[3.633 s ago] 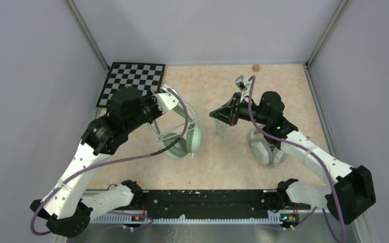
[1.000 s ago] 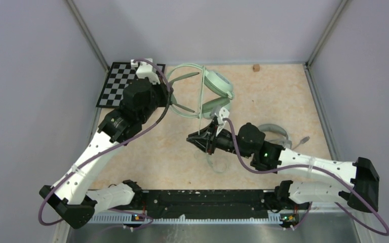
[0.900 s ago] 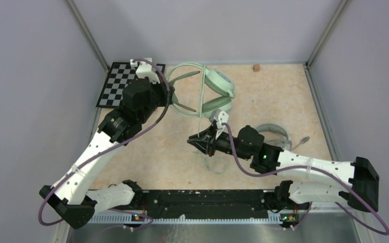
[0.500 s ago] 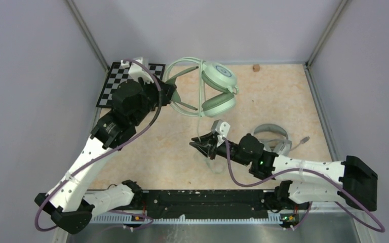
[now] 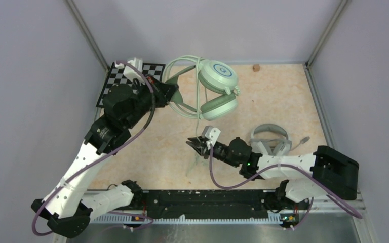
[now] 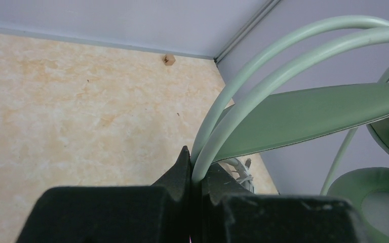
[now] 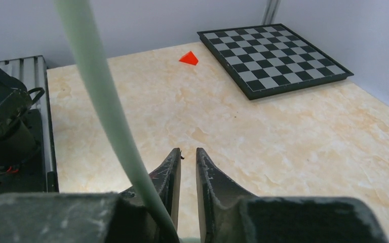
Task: Wrap the headphones
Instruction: Wrap the headphones cable around the headphones.
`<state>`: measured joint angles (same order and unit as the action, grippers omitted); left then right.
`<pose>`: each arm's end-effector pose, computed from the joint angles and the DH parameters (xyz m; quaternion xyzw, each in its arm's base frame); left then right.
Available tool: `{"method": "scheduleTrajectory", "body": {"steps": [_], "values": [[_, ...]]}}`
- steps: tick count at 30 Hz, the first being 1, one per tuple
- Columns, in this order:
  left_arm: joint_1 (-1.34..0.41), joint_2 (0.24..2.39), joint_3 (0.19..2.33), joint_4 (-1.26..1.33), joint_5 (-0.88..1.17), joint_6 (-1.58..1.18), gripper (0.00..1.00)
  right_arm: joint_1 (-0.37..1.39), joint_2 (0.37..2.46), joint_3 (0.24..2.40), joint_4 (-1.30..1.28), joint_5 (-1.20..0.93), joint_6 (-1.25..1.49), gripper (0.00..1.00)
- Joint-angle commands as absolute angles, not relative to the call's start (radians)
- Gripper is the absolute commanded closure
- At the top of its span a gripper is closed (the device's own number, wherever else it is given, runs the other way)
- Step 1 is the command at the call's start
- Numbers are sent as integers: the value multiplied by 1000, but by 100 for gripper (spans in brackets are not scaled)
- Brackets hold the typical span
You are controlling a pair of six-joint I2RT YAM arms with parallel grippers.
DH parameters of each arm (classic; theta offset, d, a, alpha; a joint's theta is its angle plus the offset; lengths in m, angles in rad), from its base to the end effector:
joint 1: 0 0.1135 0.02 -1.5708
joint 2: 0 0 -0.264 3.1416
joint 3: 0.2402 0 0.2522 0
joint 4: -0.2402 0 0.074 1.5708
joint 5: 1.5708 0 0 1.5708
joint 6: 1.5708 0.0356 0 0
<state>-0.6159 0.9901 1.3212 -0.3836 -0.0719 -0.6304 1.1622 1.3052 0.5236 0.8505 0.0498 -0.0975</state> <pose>0.1620 -0.1115 0.4649 -0.0300 0.7248 -0.3803 0.5738 0.1113 0.2527 0.2458 -0.3871 0.5620 0.3563 0.6383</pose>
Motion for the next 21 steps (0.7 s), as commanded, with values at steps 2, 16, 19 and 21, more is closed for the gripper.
{"method": "scheduleTrajectory", "body": {"steps": [2, 16, 19, 21], "values": [[-612, 932, 1386, -251, -14, -703, 100, 1103, 1363, 484, 1064, 5, -34, 90], [-612, 974, 1518, -662, 351, -316, 100, 784, 1199, 369, 1054, -144, 249, 100], [-613, 988, 1561, -754, 206, -248, 100, 722, 1136, 367, 1006, -162, 273, 100], [-612, 978, 1556, -749, 138, -228, 100, 702, 1093, 364, 968, -157, 270, 100]]}}
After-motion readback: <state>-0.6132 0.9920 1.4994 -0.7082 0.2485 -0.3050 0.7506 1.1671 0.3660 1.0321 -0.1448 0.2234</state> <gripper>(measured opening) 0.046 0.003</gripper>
